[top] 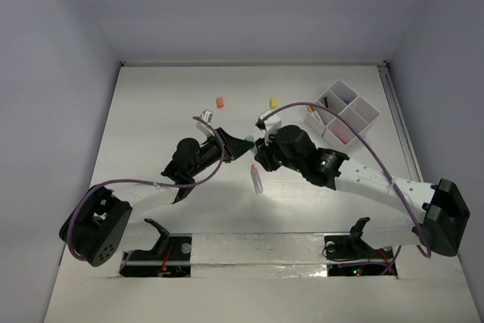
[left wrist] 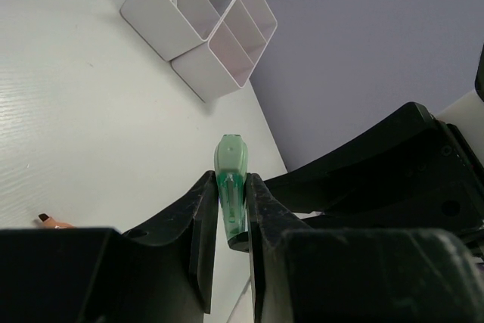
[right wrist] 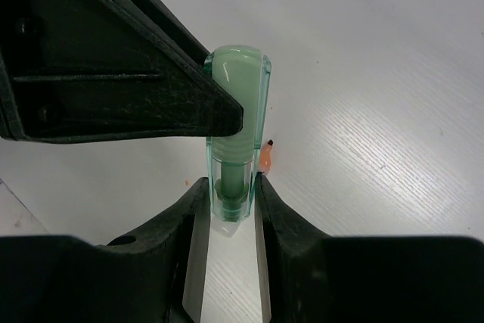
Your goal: Sort the stationery into containers
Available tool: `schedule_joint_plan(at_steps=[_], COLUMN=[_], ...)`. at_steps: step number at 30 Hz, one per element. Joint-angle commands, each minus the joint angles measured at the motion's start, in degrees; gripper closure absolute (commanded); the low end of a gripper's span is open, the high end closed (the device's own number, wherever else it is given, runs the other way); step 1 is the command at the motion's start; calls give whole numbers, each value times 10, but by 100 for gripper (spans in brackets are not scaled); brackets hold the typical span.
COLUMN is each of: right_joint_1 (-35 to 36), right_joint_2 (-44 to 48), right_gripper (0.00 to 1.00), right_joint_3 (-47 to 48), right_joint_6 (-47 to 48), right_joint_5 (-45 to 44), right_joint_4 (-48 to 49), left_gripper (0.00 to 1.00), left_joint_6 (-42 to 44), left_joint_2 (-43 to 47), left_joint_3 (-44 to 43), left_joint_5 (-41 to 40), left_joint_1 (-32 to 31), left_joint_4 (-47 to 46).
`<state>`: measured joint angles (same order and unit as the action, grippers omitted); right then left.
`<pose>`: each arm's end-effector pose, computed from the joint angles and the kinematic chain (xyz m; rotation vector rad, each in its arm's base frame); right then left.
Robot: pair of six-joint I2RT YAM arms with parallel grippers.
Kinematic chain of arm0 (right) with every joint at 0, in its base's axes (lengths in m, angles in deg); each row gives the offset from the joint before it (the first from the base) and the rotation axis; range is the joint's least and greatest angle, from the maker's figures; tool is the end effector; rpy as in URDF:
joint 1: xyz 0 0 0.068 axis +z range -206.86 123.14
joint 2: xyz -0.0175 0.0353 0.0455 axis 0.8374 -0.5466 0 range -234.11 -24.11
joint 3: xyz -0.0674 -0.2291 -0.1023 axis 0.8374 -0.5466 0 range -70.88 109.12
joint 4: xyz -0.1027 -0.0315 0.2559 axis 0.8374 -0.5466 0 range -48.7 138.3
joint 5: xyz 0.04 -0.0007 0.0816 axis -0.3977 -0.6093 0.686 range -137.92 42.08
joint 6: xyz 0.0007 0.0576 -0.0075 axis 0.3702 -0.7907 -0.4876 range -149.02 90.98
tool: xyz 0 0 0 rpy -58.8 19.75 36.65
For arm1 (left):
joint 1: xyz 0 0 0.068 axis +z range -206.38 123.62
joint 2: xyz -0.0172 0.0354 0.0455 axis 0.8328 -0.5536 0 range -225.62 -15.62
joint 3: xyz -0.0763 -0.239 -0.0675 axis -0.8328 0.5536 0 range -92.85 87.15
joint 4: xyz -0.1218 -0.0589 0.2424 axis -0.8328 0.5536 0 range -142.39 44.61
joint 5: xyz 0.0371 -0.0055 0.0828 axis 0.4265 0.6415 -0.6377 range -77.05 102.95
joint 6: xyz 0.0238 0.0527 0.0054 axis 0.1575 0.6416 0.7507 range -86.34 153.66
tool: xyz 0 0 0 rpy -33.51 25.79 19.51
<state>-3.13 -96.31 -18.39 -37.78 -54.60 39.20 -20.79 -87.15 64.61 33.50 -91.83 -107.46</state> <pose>0.1881 0.2483 0.2645 -0.7416 1.9821 0.5430 0.2117 -0.1685 0.2046 0.0553 1.6708 -1.4981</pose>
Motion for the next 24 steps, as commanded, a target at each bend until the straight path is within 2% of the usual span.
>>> schedule_joint_plan(at_steps=[1, 9, 24], right_joint_1=[6, 0, -54], right_joint_2=[-11, 5, 25], right_gripper=[100, 100, 100], right_joint_3=[67, 103, 154], right_joint_6=[22, 57, 68], right_joint_5=[-18, -28, 56], right_joint_4=[112, 122, 125], left_gripper=[100, 100, 100], left_joint_6=[-2, 16, 10], left_joint_2=[-11, 15, -2], left_joint_3=[-15, -7, -2], left_joint_5=[74, 45, 32], left_joint_1=[-44, -49, -76], left_joint_4=[-19, 23, 6])
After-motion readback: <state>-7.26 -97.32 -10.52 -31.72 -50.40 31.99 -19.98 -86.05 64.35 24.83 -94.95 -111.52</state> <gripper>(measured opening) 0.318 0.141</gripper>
